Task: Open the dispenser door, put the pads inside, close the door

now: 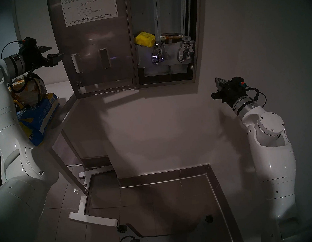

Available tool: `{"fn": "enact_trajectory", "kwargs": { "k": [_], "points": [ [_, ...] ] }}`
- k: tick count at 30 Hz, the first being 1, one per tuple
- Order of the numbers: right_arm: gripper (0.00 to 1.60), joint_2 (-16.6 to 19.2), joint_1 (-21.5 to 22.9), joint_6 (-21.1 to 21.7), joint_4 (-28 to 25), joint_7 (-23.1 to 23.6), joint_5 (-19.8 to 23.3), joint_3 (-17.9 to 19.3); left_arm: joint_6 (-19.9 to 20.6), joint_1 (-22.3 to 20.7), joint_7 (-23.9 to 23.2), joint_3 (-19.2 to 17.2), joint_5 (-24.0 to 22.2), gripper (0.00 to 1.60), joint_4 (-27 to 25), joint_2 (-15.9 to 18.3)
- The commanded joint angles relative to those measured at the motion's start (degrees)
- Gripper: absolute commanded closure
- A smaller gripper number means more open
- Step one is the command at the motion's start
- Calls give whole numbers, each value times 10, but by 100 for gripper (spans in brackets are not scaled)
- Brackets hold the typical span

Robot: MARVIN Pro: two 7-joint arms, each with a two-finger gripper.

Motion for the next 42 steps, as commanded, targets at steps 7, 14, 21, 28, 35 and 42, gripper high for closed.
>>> {"fn": "enact_trajectory", "kwargs": {
  "k": [7, 14, 21, 28, 35, 42],
  "points": [
    [135, 4, 13, -6, -20, 0, 0, 1, -4, -45, 22, 13, -2, 0, -4, 1],
    [135, 5, 13, -7, -20, -1, 0, 0, -5, -48, 31, 10, -5, 0, 6, 5],
    [135, 6, 13, -7, -20, -2, 1, 0, -9, -60, 44, 8, -10, 0, 28, 1],
    [135, 7, 12, -7, -20, -3, 2, -1, -10, -64, 51, 10, -12, 0, 41, -10],
    [135, 7, 12, -7, -20, -3, 2, -1, -8, -62, 54, 11, -12, 0, 44, -20],
    [135, 8, 12, -7, -20, -4, 3, -1, -6, -60, 50, 12, -12, 0, 34, -26]
  ]
}}
